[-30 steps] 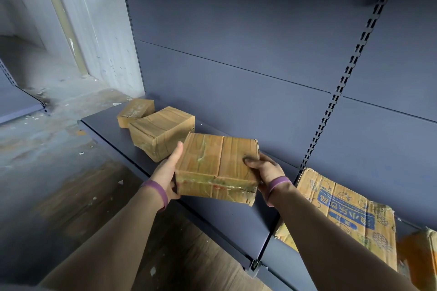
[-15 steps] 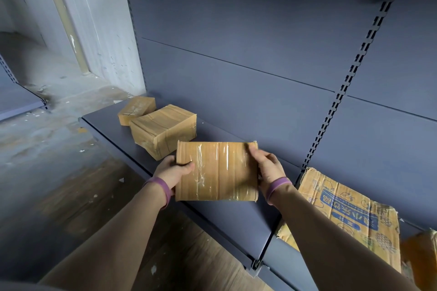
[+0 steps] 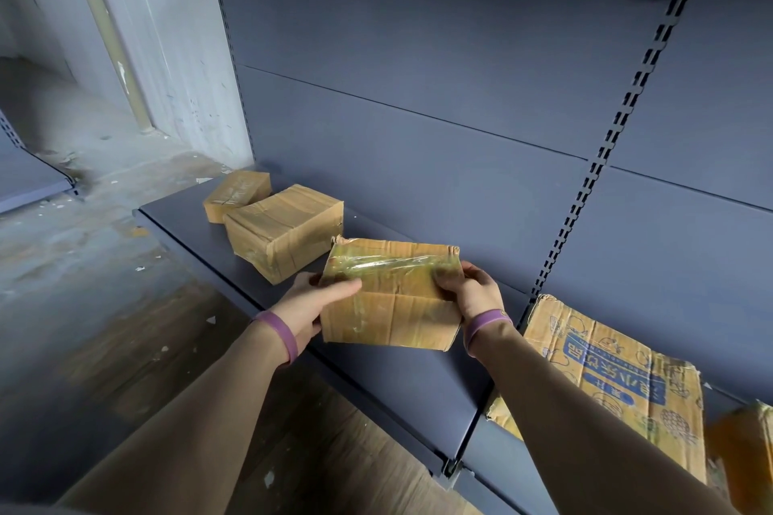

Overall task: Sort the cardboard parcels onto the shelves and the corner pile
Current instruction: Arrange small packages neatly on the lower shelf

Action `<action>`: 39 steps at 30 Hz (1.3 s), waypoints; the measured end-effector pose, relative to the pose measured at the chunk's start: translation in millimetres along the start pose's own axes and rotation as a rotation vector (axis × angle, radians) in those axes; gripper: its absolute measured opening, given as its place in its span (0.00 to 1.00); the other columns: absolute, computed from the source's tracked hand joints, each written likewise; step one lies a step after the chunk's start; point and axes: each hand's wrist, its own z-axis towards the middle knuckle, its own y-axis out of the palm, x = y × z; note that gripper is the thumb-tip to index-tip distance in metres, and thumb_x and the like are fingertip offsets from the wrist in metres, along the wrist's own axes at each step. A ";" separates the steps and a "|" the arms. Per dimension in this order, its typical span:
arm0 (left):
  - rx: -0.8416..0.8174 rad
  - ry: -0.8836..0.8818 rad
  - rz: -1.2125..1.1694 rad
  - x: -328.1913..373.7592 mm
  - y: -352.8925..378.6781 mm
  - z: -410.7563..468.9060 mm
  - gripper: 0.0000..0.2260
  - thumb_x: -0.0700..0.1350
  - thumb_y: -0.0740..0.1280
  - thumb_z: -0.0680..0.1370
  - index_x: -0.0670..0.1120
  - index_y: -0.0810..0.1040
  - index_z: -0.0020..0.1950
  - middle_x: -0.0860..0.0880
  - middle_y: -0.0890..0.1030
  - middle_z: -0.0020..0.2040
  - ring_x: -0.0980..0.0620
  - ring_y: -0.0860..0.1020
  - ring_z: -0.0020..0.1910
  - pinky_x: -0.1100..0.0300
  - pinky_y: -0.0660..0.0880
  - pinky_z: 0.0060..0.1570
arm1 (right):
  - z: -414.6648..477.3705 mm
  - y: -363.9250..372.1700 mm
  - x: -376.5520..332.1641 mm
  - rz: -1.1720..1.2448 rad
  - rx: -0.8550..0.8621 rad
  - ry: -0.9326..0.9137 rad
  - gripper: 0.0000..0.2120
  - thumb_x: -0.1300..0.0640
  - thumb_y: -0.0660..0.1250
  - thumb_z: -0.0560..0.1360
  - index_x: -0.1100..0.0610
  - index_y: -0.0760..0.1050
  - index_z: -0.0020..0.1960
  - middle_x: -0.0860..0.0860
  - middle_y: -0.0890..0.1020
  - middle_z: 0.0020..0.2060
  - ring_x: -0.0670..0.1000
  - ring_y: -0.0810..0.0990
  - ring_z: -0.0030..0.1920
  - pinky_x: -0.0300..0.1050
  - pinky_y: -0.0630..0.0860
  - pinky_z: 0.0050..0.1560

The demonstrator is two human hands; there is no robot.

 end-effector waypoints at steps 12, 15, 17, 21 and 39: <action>0.198 -0.009 0.007 -4.4 4.7 8.2 0.31 0.56 0.80 0.63 0.50 0.77 0.64 0.48 0.83 0.58 0.46 0.81 0.56 0.45 0.77 0.60 | -4.8 -1.6 -4.6 -0.030 -0.075 -0.080 0.27 0.80 0.64 0.69 0.56 0.73 0.60 0.49 0.80 0.43 0.48 0.78 0.40 0.41 0.75 0.41; 0.182 0.015 -0.007 -4.9 5.8 7.8 0.15 0.46 0.78 0.72 0.50 0.81 0.57 0.47 0.84 0.54 0.47 0.82 0.53 0.45 0.79 0.58 | -5.5 -0.5 -2.2 0.053 -0.097 -0.055 0.20 0.66 0.75 0.69 0.52 0.74 0.57 0.51 0.84 0.45 0.50 0.82 0.43 0.46 0.79 0.50; 0.190 0.044 -0.018 -6.9 5.0 7.4 0.11 0.42 0.76 0.73 0.50 0.81 0.53 0.47 0.84 0.52 0.47 0.82 0.52 0.46 0.79 0.58 | -4.1 1.7 0.8 0.081 -0.071 -0.002 0.19 0.49 0.78 0.68 0.51 0.74 0.53 0.52 0.83 0.51 0.52 0.82 0.48 0.53 0.79 0.58; 0.171 0.084 0.020 -7.3 1.2 8.1 0.16 0.36 0.77 0.70 0.50 0.80 0.53 0.47 0.84 0.53 0.47 0.82 0.52 0.48 0.77 0.60 | -3.4 3.9 4.9 0.115 -0.015 0.024 0.25 0.36 0.74 0.65 0.52 0.72 0.50 0.56 0.81 0.56 0.56 0.81 0.57 0.59 0.76 0.63; 0.125 0.058 -0.152 1.8 17.3 7.5 0.09 0.37 0.63 0.79 0.46 0.76 0.57 0.45 0.83 0.53 0.46 0.80 0.55 0.49 0.78 0.54 | -4.1 -13.9 2.8 -0.036 -0.021 -0.014 0.23 0.73 0.61 0.73 0.59 0.76 0.66 0.56 0.84 0.48 0.63 0.82 0.54 0.61 0.77 0.61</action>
